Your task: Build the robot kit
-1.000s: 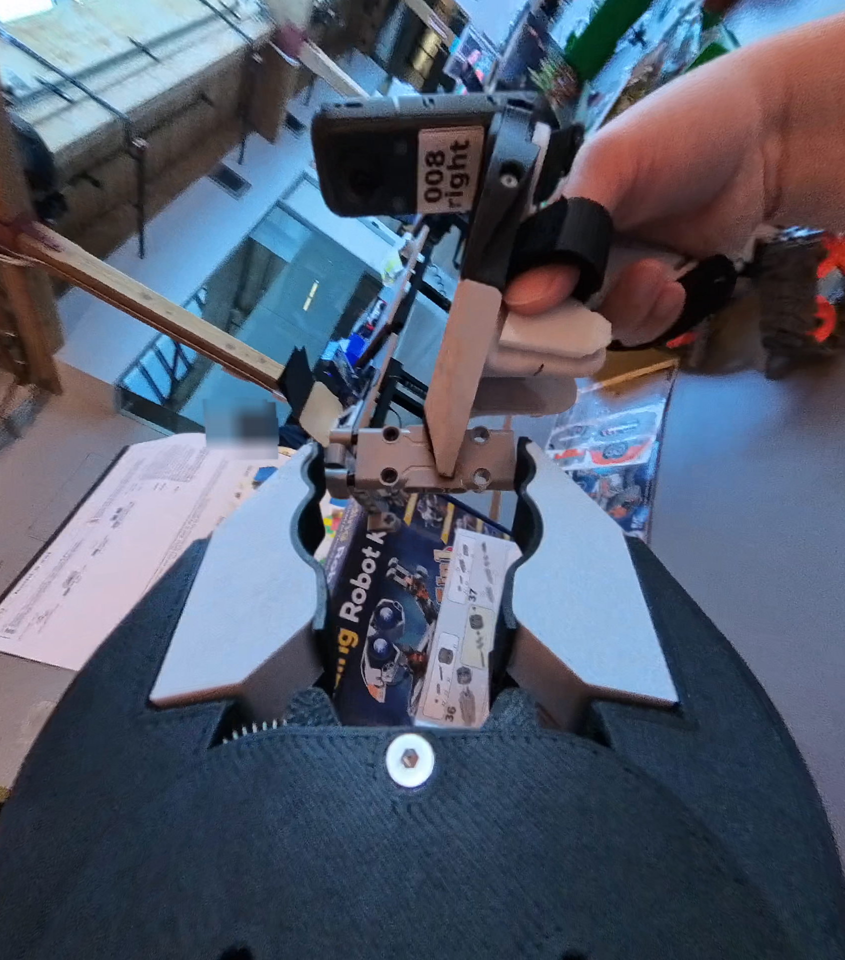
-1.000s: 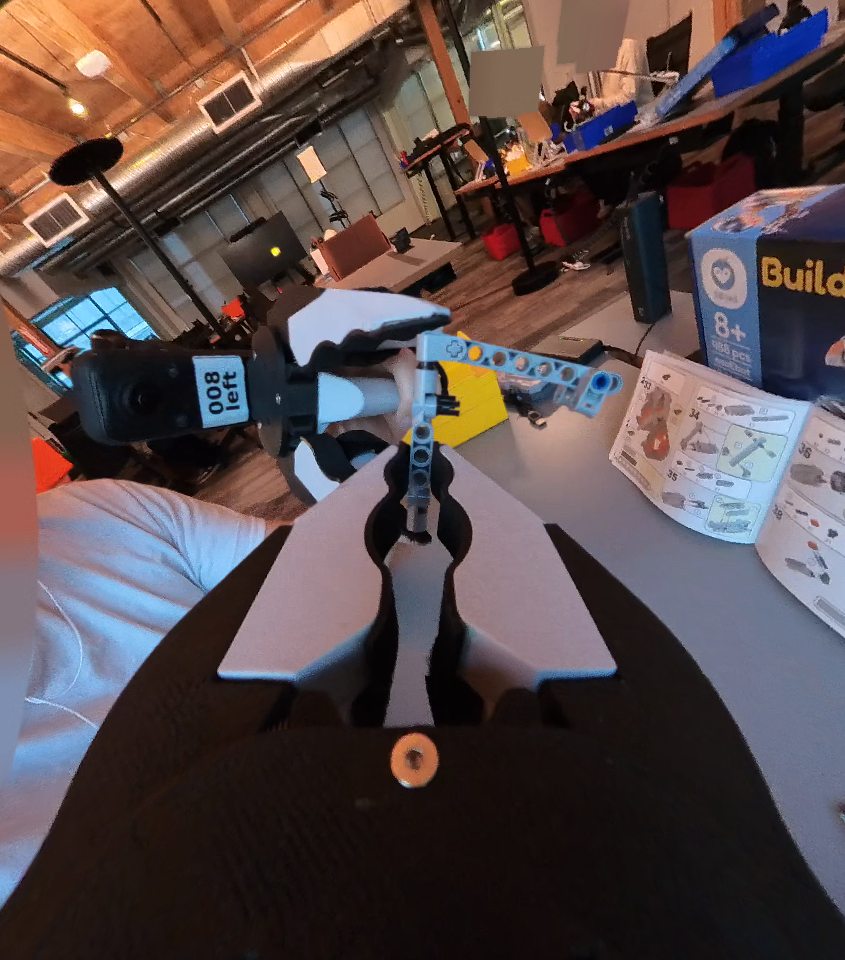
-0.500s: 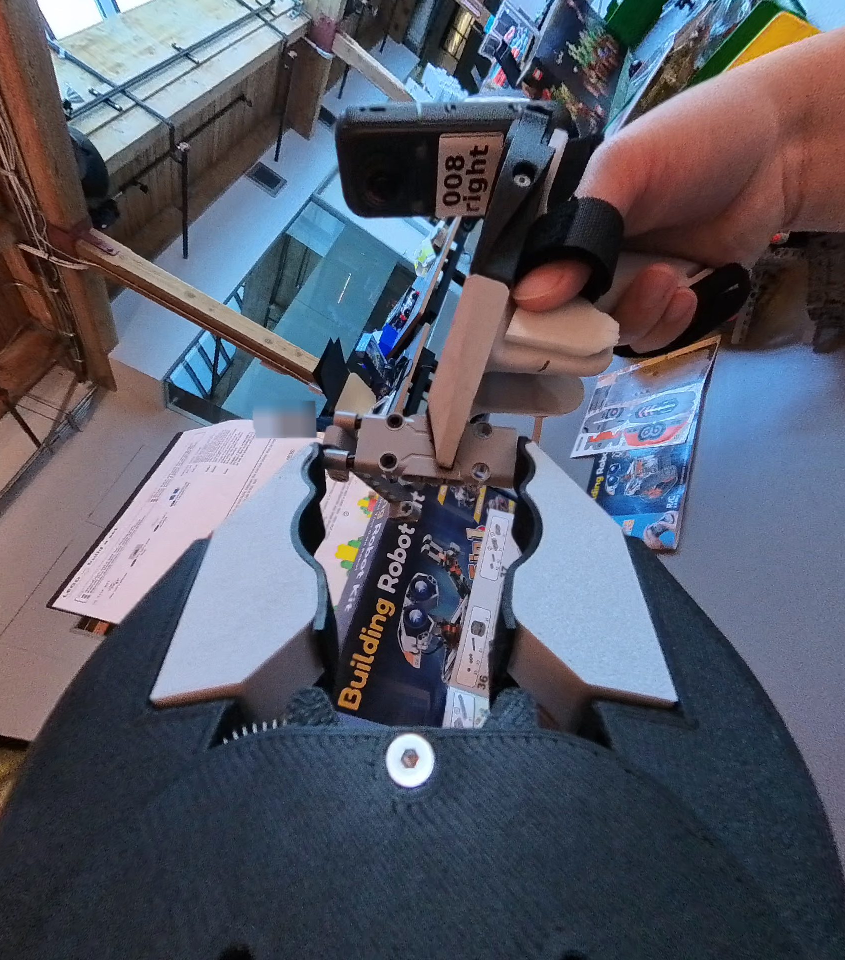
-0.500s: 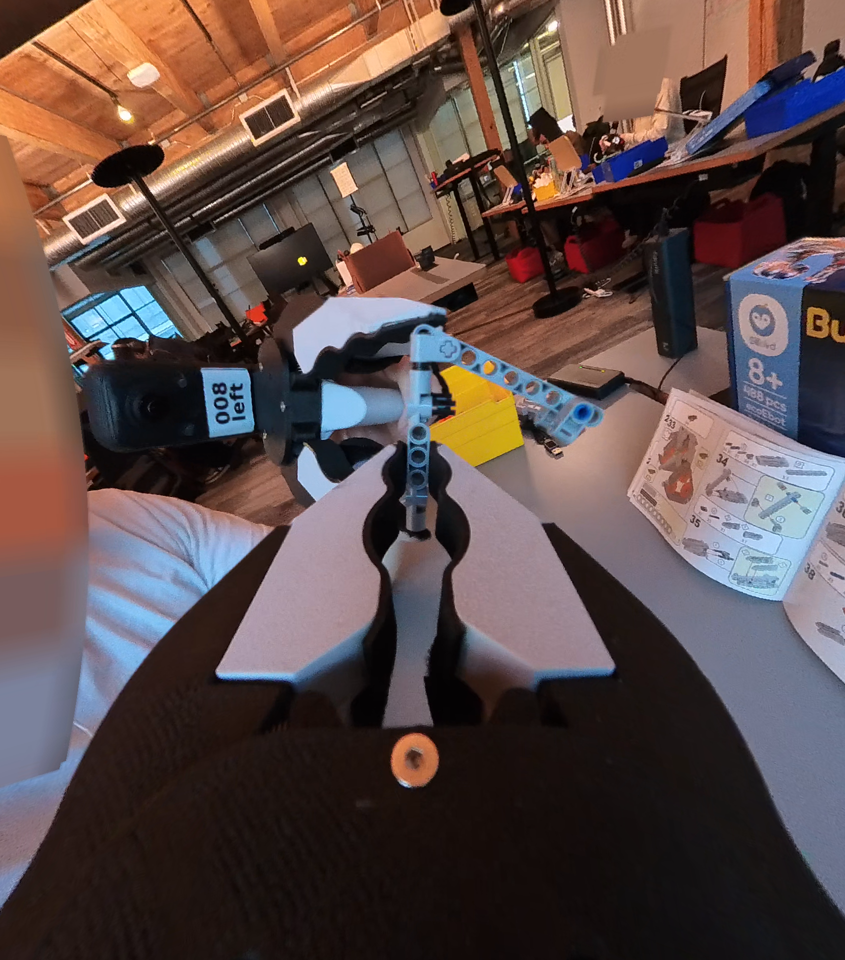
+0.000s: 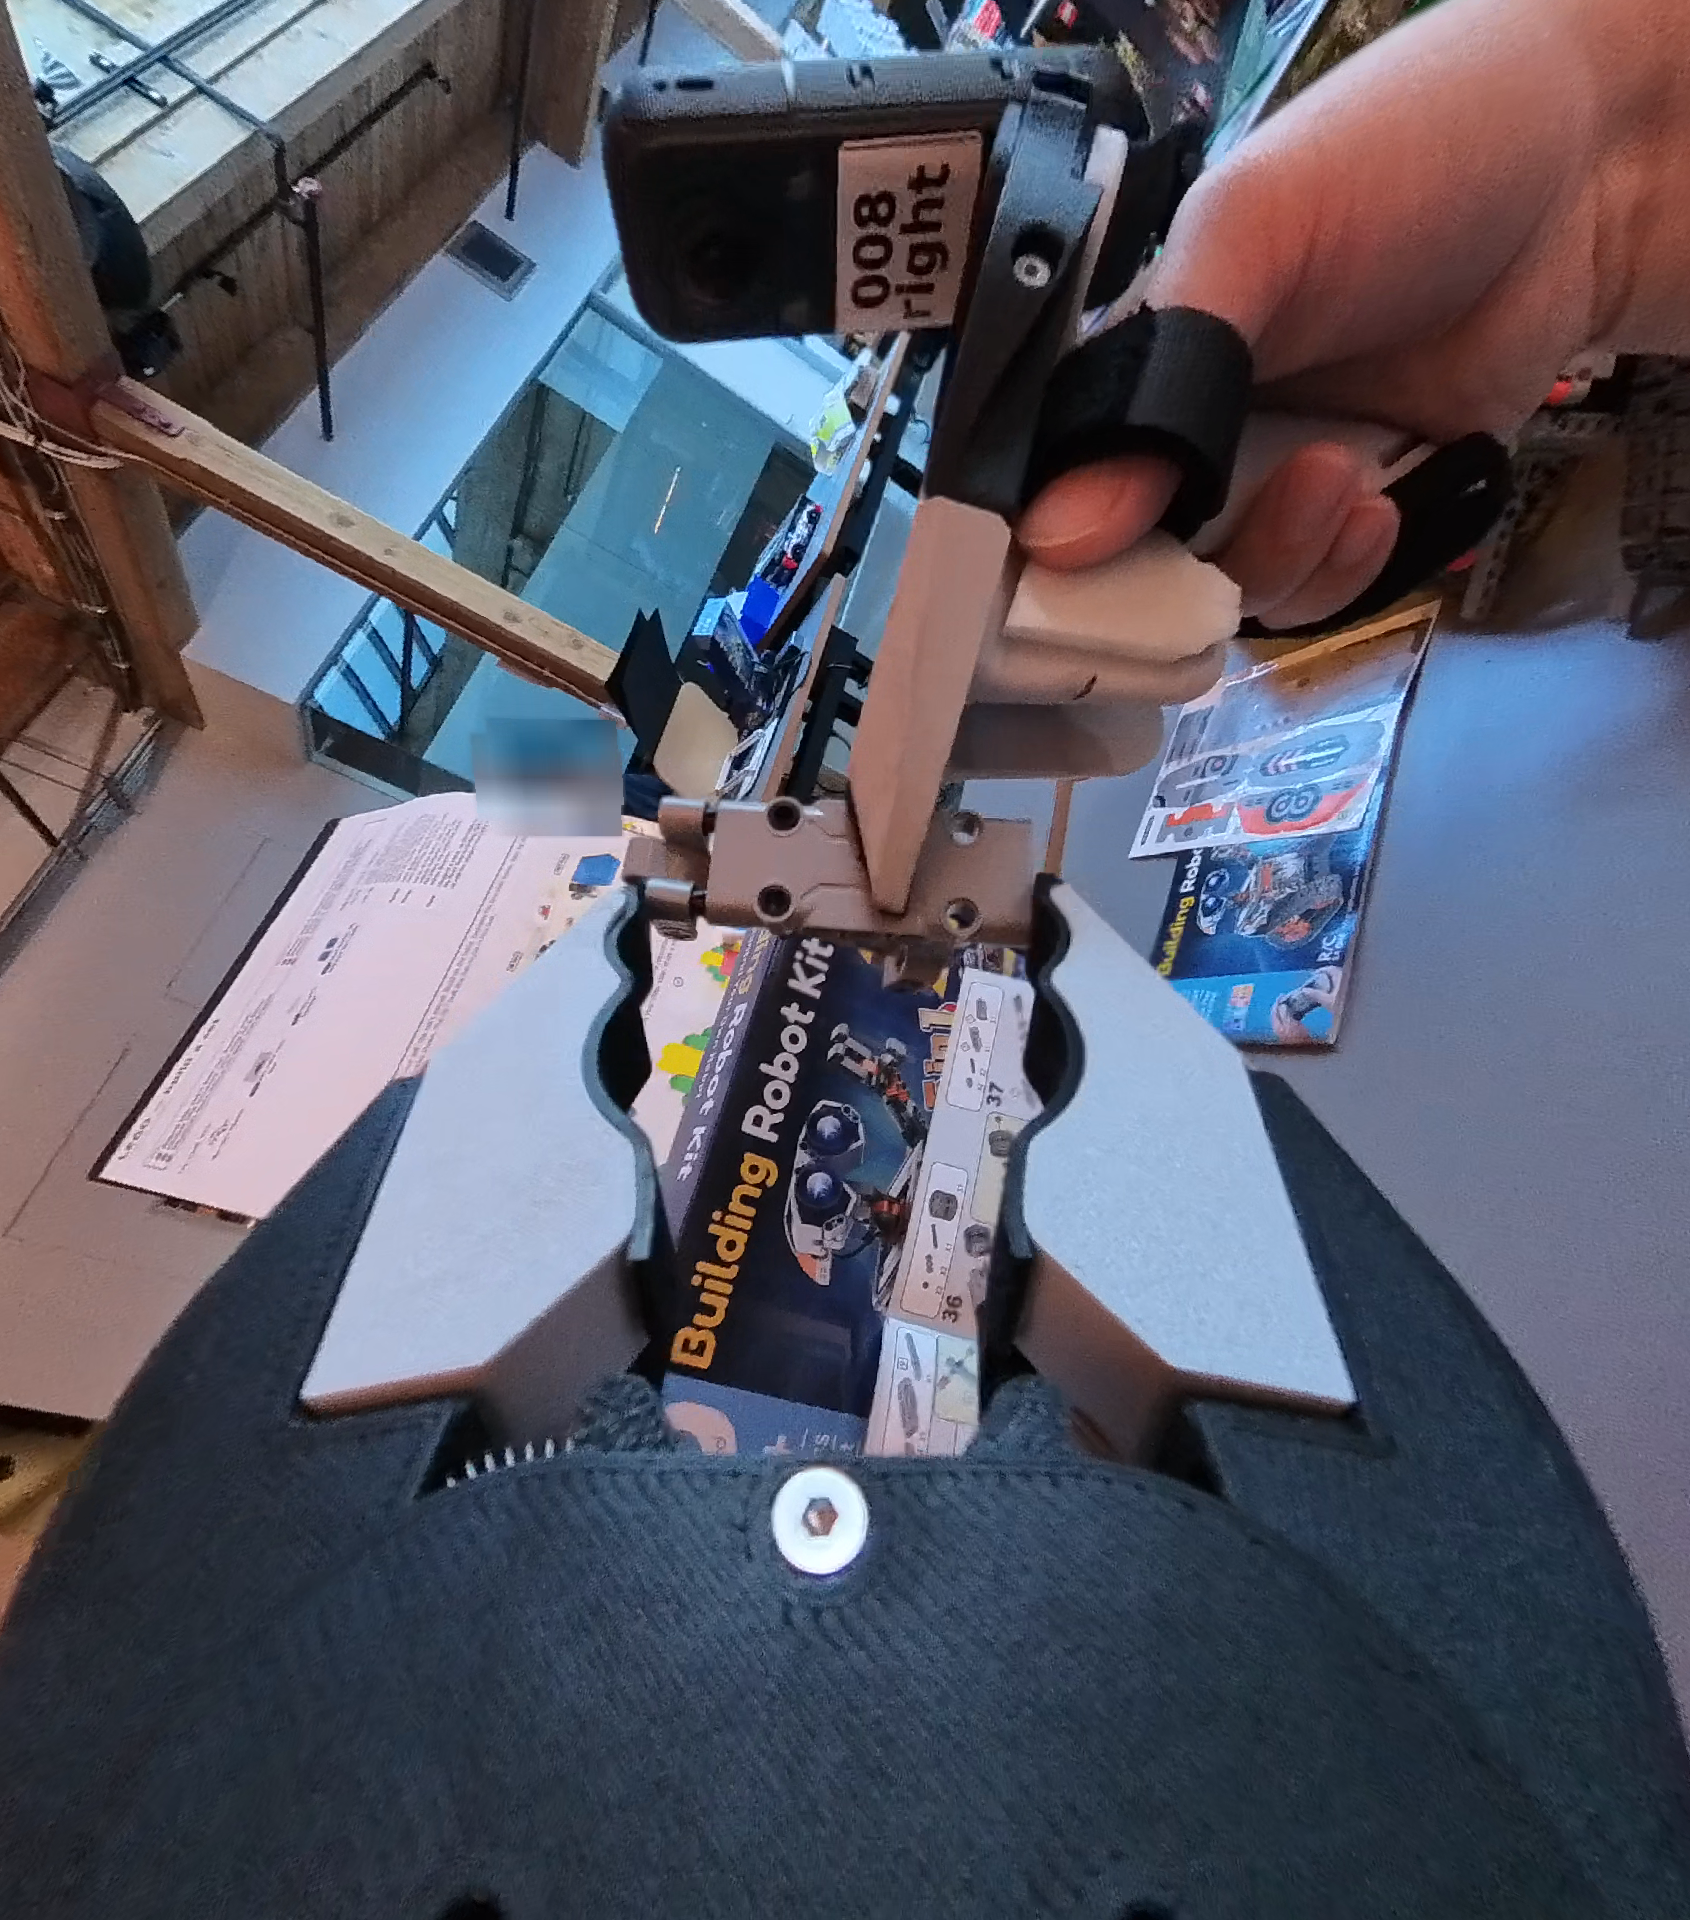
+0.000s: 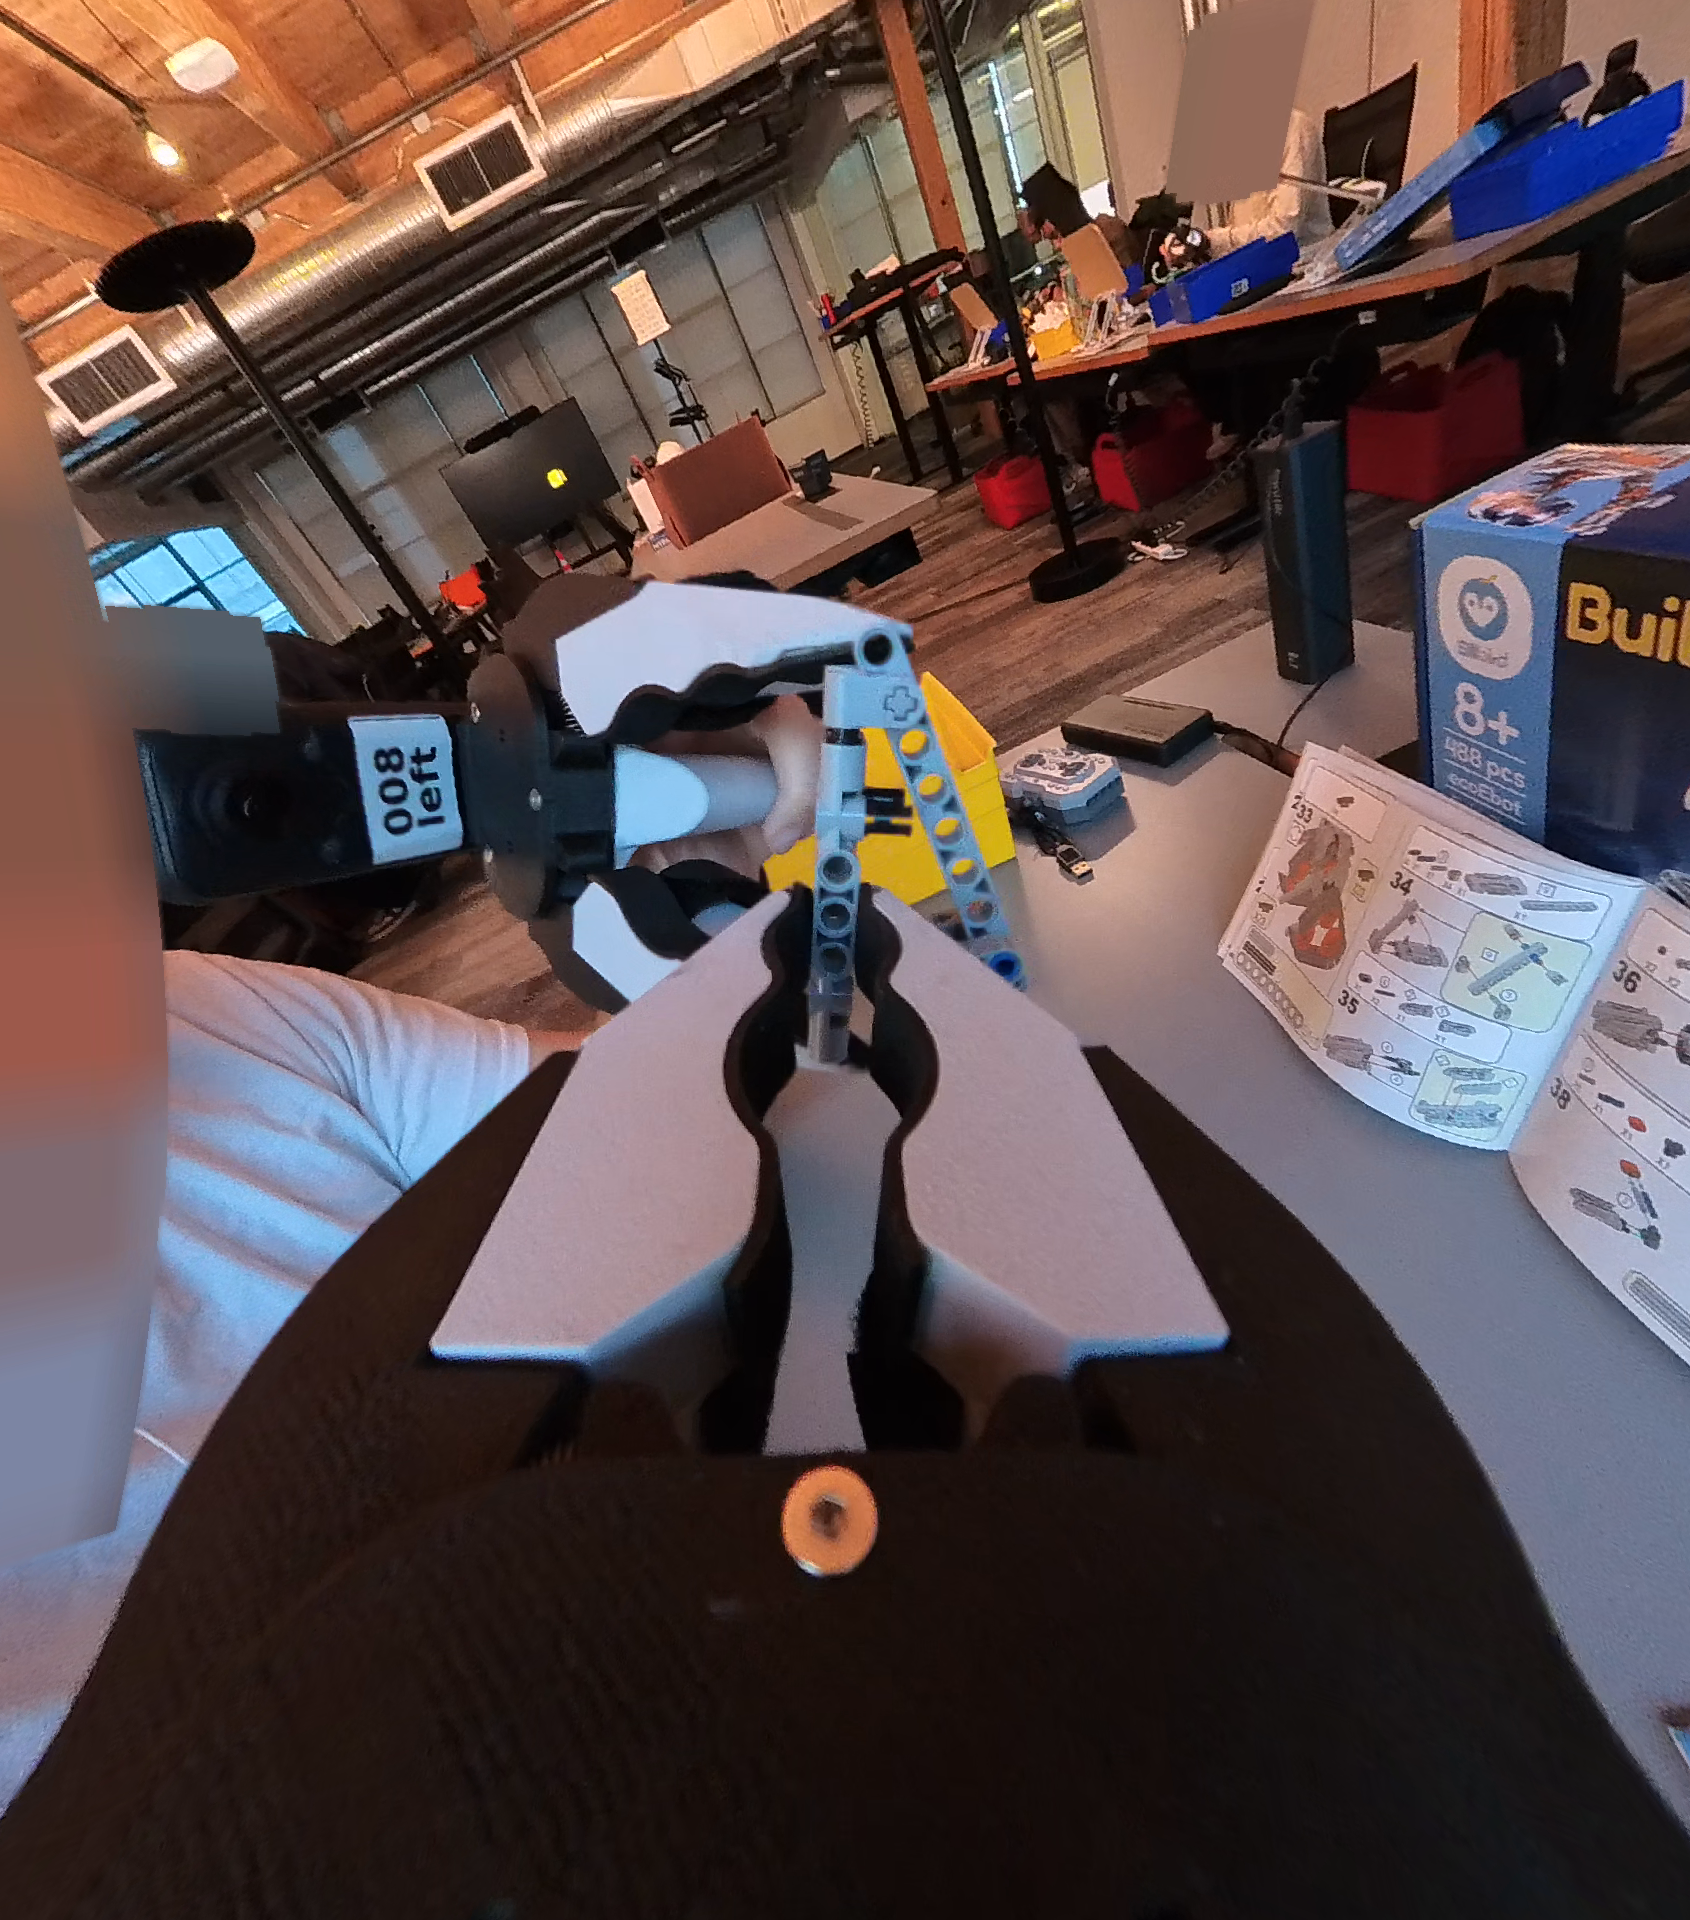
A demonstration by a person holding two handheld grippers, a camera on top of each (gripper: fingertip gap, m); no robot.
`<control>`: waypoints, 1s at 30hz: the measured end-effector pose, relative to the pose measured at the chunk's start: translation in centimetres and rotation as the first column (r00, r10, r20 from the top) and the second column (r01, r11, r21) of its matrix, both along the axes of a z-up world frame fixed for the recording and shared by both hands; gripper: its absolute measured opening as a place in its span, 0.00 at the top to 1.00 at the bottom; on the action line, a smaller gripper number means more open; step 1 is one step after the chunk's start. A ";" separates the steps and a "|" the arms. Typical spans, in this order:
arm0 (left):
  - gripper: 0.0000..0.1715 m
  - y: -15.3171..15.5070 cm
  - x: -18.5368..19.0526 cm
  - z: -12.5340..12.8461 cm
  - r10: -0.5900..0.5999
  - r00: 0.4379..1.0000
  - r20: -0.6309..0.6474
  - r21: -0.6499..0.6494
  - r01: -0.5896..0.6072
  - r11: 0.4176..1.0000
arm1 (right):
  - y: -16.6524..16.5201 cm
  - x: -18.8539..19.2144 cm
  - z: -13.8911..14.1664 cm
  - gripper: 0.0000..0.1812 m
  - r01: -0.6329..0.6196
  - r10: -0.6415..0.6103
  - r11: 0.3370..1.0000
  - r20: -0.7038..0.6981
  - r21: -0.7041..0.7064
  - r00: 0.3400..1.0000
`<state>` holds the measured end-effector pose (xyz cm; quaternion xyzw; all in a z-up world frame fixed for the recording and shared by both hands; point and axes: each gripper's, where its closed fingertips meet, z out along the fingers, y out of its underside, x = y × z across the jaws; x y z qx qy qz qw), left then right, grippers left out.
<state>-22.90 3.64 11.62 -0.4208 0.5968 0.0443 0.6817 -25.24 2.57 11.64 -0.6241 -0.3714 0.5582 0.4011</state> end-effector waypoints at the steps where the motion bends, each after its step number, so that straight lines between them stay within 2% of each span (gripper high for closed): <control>1: 0.59 0.1 0.0 -0.1 0.001 1.000 -0.004 0.003 -0.001 1.000 | 0.0 0.0 0.0 0.97 0.005 -0.005 1.000 0.004 0.002 1.000; 8: 0.59 0.1 0.1 0.0 0.013 1.000 -0.018 0.041 -0.013 0.999 | 0.1 0.2 0.0 0.97 0.000 0.000 1.000 -0.007 -0.011 1.000; 15: 0.60 -0.1 0.7 -0.3 0.017 0.999 -0.031 0.019 -0.016 1.000 | -0.1 0.8 -0.2 0.97 -0.001 0.001 1.000 0.015 -0.003 1.000; 18: 0.60 -0.5 0.8 -0.7 -0.012 0.998 -0.056 0.005 0.012 1.000 | -0.6 1.0 -0.8 0.95 -0.023 0.014 0.994 0.090 0.106 0.996; 19: 0.60 -0.9 0.9 -0.9 -0.033 0.998 -0.059 -0.015 0.032 0.999 | -0.8 1.3 -1.1 0.91 -0.023 -0.002 0.983 0.135 0.182 0.991; 21: 0.60 -1.3 0.9 -1.1 -0.064 0.996 -0.064 -0.051 0.061 0.997 | -0.4 2.5 -1.6 0.73 0.016 -0.111 0.922 0.223 0.388 0.968; 22: 0.60 -1.5 0.7 -1.3 -0.079 0.994 -0.074 -0.072 0.074 0.995 | 0.0 3.2 -1.8 0.63 0.038 -0.189 0.862 0.251 0.506 0.949; 24: 0.60 -1.9 0.4 -1.8 -0.117 0.989 -0.095 -0.110 0.106 0.988 | -1.1 3.4 -1.5 0.53 -0.001 -0.249 0.710 0.253 0.705 0.935; 27: 0.60 -3.1 -0.3 -2.3 -0.189 0.976 -0.104 -0.185 0.168 0.968 | -3.5 1.6 -0.5 0.53 -0.055 -0.265 0.501 0.214 0.863 0.940; 30: 0.60 -4.0 -1.1 -2.3 -0.215 0.970 -0.115 -0.200 0.189 0.961 | -3.8 0.1 -1.0 0.55 -0.123 -0.355 0.408 0.281 0.905 0.892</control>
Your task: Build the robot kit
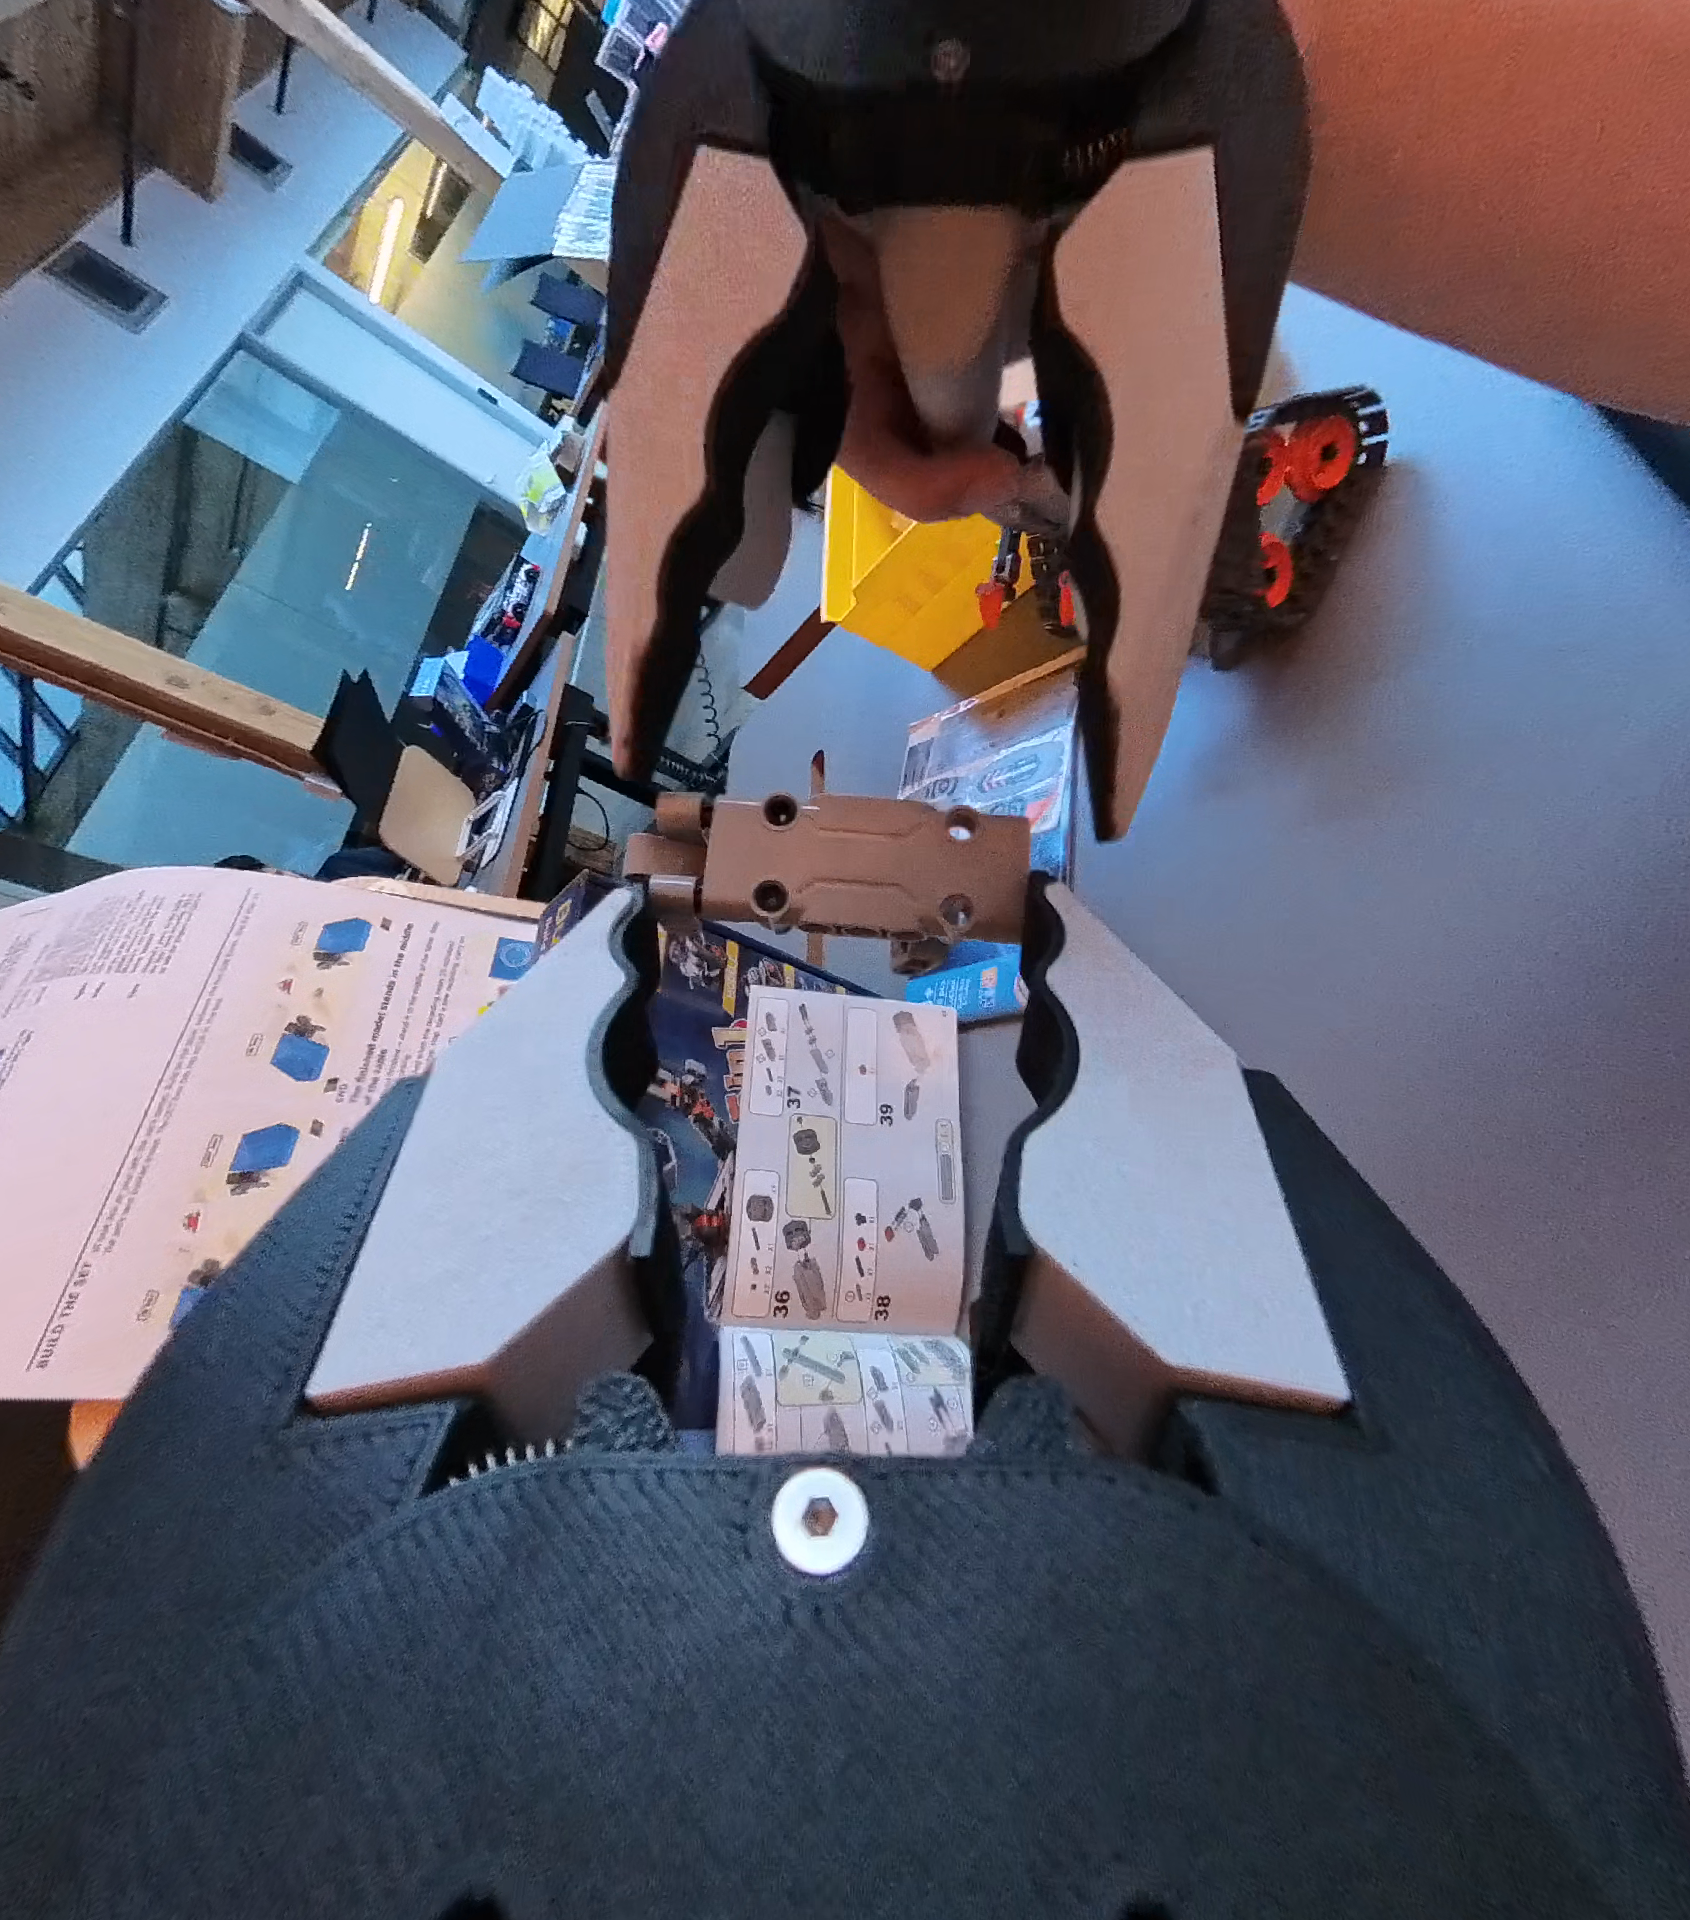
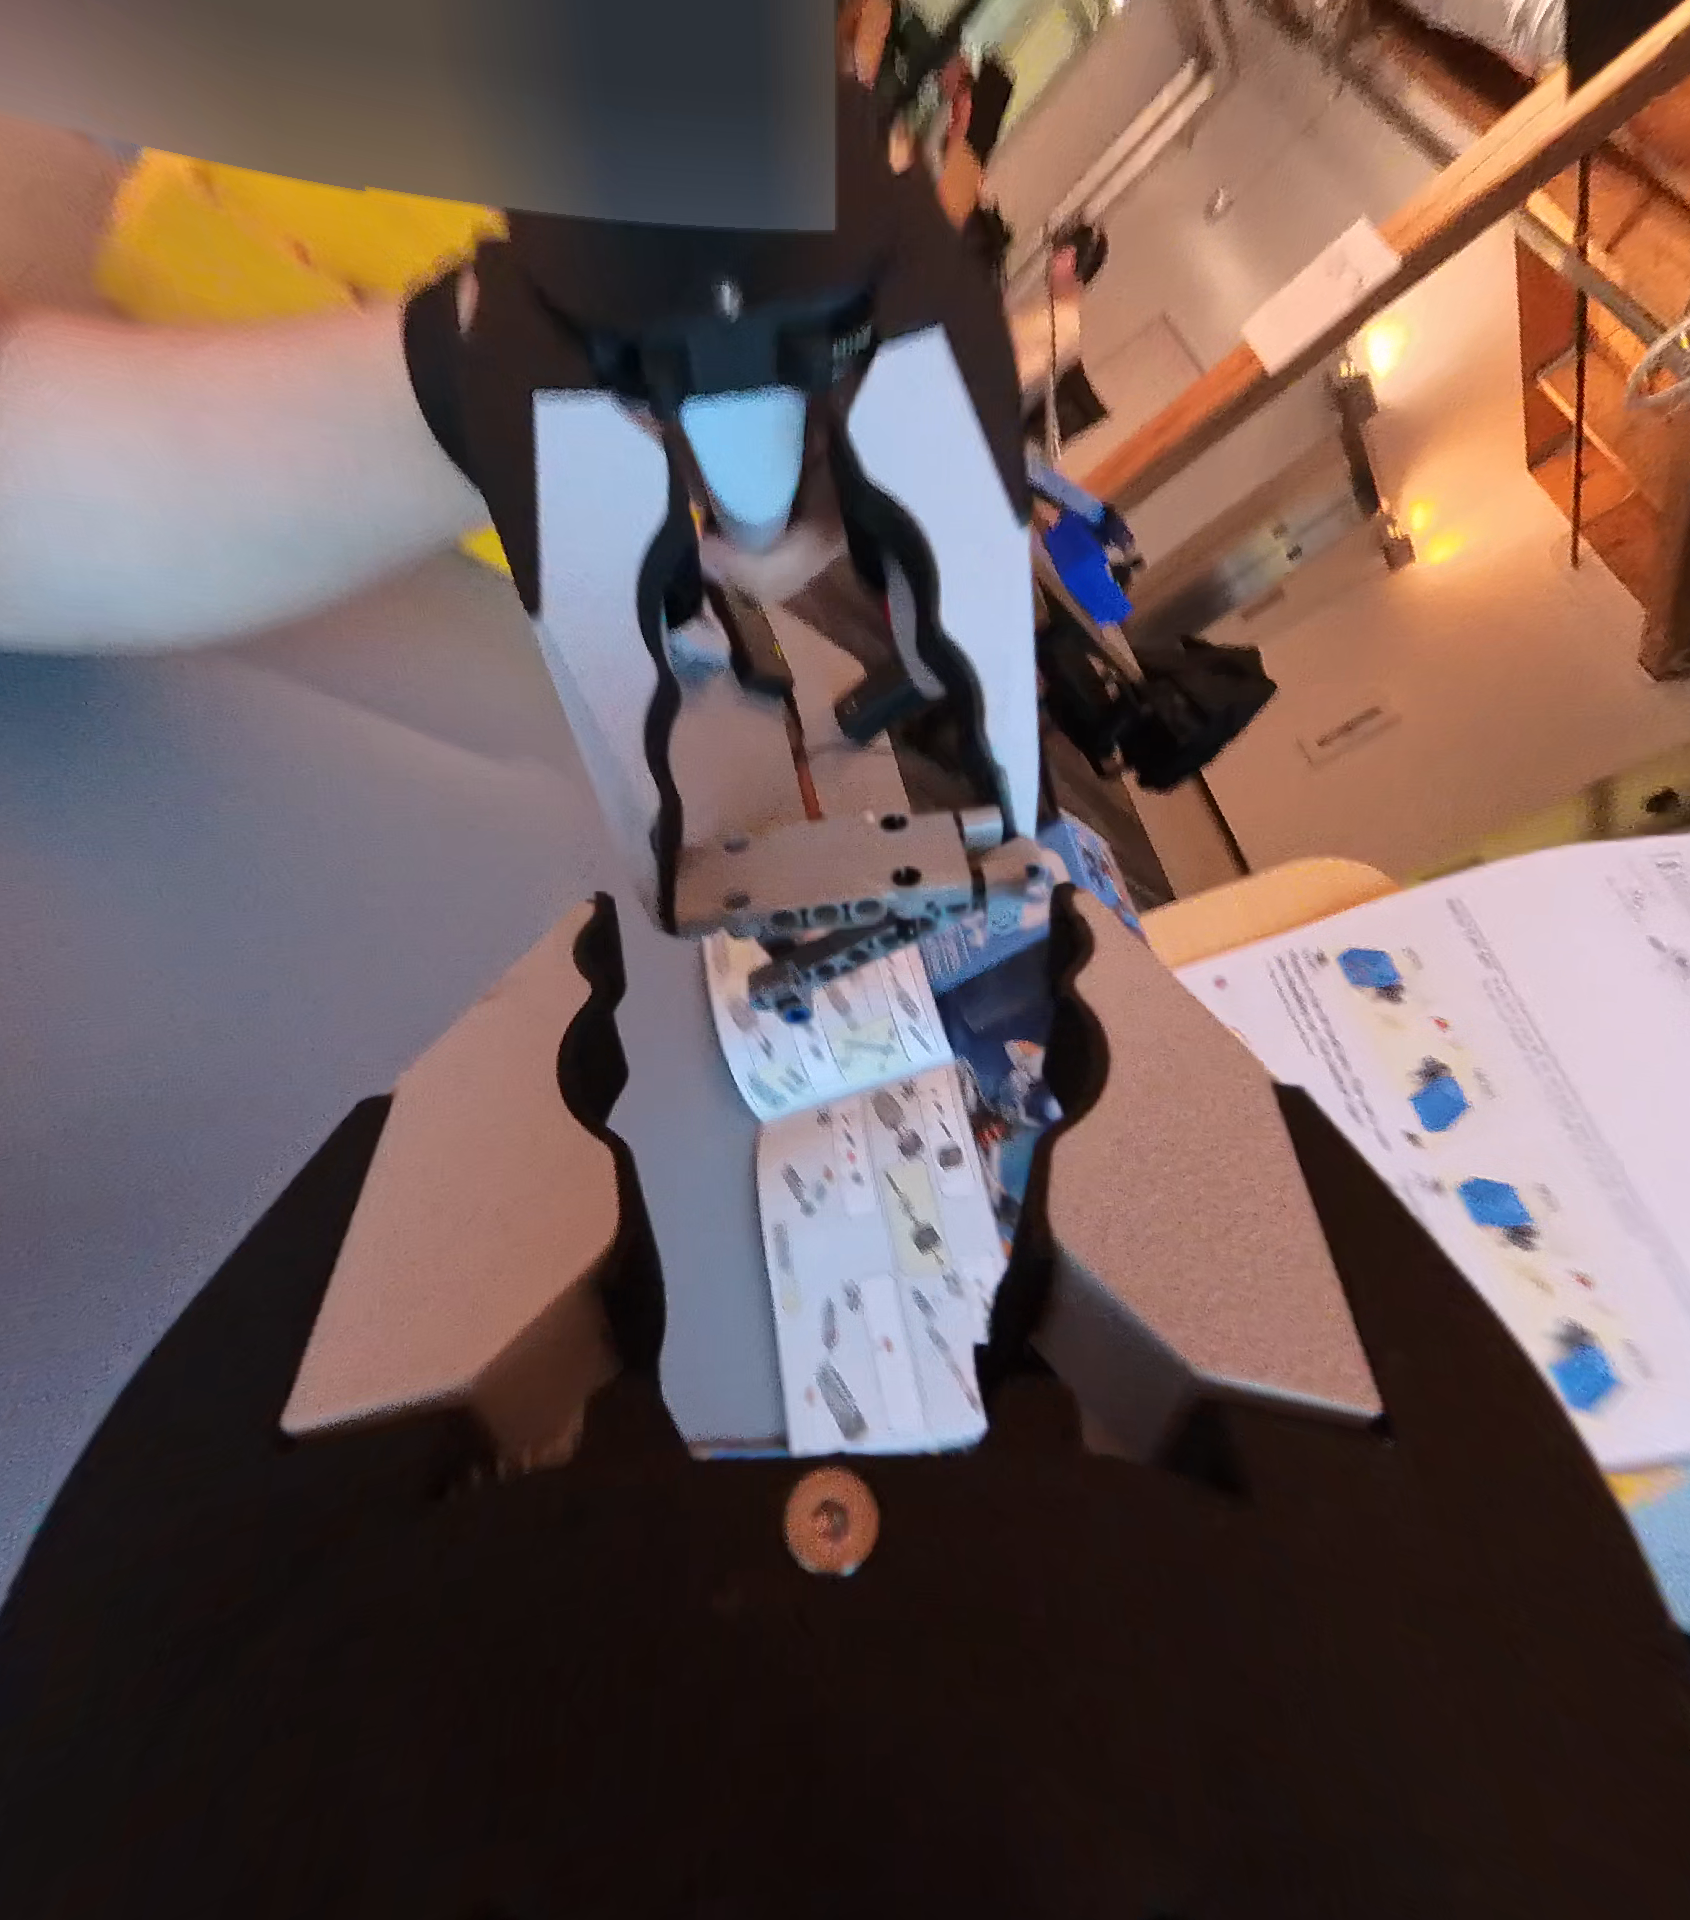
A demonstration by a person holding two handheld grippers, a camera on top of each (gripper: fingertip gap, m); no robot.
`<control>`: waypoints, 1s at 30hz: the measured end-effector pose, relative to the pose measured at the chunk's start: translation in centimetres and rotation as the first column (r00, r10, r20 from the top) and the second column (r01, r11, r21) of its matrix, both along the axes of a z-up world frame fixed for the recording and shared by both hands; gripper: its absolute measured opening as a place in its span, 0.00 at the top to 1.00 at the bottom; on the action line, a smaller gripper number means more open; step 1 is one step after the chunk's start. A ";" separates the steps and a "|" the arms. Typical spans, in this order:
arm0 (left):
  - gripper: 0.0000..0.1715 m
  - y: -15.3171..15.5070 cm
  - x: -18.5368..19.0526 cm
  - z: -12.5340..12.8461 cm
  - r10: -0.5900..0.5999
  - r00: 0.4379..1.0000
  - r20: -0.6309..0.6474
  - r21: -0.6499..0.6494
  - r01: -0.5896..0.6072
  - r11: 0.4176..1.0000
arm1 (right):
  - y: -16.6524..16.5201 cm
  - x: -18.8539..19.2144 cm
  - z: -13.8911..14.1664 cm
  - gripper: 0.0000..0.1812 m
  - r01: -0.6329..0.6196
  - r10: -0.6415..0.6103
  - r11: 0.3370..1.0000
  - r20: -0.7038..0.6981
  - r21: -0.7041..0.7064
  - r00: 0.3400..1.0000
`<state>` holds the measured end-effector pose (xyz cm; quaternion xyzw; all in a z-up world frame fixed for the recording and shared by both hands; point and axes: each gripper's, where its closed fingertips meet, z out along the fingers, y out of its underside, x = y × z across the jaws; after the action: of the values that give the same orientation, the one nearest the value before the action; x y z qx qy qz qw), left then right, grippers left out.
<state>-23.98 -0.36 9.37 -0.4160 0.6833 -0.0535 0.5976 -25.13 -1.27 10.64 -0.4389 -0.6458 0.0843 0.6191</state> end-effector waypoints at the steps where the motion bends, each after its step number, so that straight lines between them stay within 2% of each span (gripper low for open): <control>1: 0.60 -0.3 -0.2 0.0 -0.002 1.000 -0.006 0.009 0.002 1.000 | 0.4 -0.1 -0.2 0.55 0.044 -0.046 0.998 0.039 0.037 0.998; 4: 0.60 -0.7 -0.5 0.2 0.013 1.000 -0.022 0.057 -0.012 0.998 | 0.2 -0.4 -0.1 0.63 0.067 -0.074 0.994 0.083 0.088 0.994; 7: 0.60 -1.1 -0.8 0.5 0.014 1.000 -0.026 0.067 -0.012 0.998 | -0.1 -0.7 0.1 0.63 0.066 -0.076 0.992 0.093 0.106 0.993; 9: 0.60 -1.4 -0.8 0.2 0.001 0.999 -0.043 0.059 0.001 0.998 | -0.3 -0.9 0.1 0.58 0.067 -0.078 0.991 0.094 0.113 0.993; 13: 0.60 -1.8 -0.9 0.2 -0.005 0.999 -0.049 0.064 0.008 0.998 | -0.9 -1.2 -0.1 0.62 0.053 -0.068 0.990 0.116 0.130 0.991; 26: 0.60 -2.4 -1.4 0.5 -0.031 0.999 -0.041 0.027 0.032 0.999 | -1.5 -1.8 0.1 0.64 0.084 -0.094 0.993 0.127 0.081 0.987; 30: 0.61 -2.3 -1.0 -0.1 -0.019 0.998 -0.064 0.029 0.021 0.999 | -1.3 -1.4 -0.4 0.65 0.109 -0.124 0.989 0.172 0.095 0.977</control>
<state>-25.02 -2.67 9.29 -0.4019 0.7068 -0.0363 0.5811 -26.54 -2.56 10.19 -0.4552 -0.6745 -0.0192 0.5809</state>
